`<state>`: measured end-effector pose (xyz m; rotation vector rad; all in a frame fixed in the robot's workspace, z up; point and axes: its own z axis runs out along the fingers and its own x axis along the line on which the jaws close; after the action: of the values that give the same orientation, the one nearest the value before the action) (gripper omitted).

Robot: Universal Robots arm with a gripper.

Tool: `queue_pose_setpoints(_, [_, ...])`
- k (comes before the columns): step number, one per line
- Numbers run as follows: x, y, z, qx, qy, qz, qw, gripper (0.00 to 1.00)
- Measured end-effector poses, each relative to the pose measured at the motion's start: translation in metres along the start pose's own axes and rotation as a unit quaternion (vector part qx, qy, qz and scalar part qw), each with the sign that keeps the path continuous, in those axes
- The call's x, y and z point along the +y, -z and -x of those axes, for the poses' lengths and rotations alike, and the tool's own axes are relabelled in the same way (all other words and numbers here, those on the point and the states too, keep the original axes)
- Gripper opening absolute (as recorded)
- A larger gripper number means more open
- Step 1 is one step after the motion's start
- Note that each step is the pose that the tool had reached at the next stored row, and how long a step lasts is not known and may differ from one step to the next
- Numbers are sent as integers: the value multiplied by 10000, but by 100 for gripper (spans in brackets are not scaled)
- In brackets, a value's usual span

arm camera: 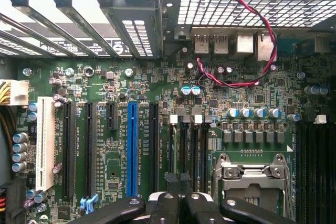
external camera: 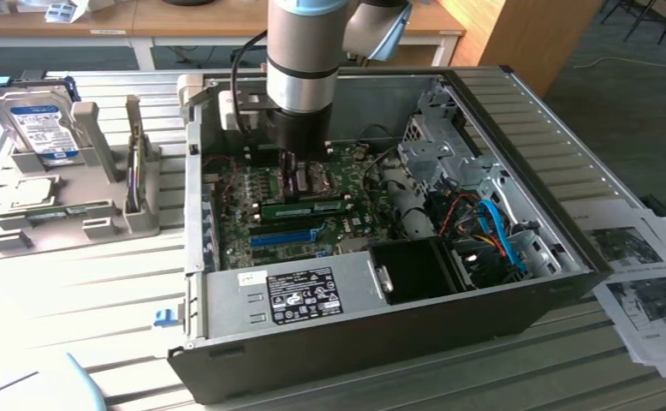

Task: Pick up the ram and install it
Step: 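Press down the ram until it locks into place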

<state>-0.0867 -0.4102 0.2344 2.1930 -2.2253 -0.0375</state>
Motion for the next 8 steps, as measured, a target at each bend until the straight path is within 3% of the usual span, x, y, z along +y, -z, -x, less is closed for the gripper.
queue_pose_setpoints(8, [5, -2, -1, 0, 0, -2, 10000, 9])
